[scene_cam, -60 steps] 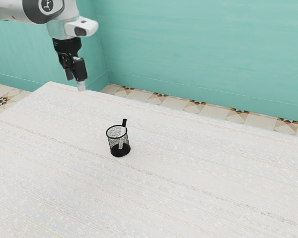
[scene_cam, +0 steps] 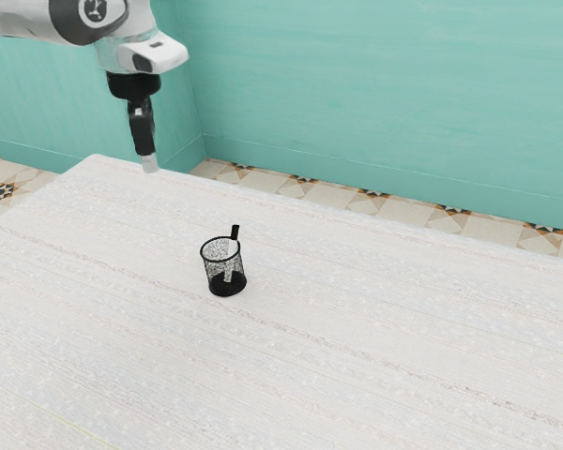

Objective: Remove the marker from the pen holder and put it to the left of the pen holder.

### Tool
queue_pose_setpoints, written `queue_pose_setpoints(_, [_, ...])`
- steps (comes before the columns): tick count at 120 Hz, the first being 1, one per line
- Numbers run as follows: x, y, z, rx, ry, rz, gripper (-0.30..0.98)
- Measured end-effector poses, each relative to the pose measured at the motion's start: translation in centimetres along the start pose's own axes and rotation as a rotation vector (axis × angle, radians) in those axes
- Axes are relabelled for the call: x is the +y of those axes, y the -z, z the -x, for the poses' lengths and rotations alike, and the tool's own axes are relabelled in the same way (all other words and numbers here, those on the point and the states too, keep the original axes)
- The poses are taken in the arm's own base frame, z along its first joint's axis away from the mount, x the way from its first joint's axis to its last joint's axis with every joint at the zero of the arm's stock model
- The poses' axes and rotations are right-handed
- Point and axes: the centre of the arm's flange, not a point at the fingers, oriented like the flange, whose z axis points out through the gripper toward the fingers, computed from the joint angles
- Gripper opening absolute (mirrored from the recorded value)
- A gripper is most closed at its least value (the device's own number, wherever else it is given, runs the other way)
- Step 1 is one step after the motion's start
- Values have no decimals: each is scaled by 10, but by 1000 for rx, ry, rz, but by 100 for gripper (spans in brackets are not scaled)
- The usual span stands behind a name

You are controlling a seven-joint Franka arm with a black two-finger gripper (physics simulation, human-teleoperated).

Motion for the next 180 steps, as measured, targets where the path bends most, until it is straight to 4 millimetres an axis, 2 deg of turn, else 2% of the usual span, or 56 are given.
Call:
queue_pose_setpoints(7, [9,-12,-17,-34,-144,-36,69])
queue_pose_setpoints(12, [21,-31,-41,-56,-263,-41,69])
queue_pose_setpoints(18, [37,-65,-80,-90,-418,-22,69])
queue_pose_setpoints(24, [45,-99,-110,-117,-540,-2,69])
queue_pose_setpoints(31, [35,-144,-130,-125,-643,26,69])
queue_pose_setpoints(38, [20,-172,-152,-99,-738,27,69])
queue_pose_setpoints(47, [6,-187,-180,-51,-846,1,69])
queue_pose_setpoints(62, [-29,-200,-200,7,-956,-48,69])
queue_pose_setpoints(72, [-57,-213,-196,10,-993,-76,69])
queue_pose_setpoints(87, [-99,-227,-168,-31,-994,-102,69])
queue_pose_setpoints(107, [-122,-240,-145,-68,-994,-104,62])
queue_pose_setpoints(133, [-125,-261,-132,-90,-1017,-66,49])
queue_pose_setpoints(180, [-114,-266,-137,-90,-1058,-52,37])
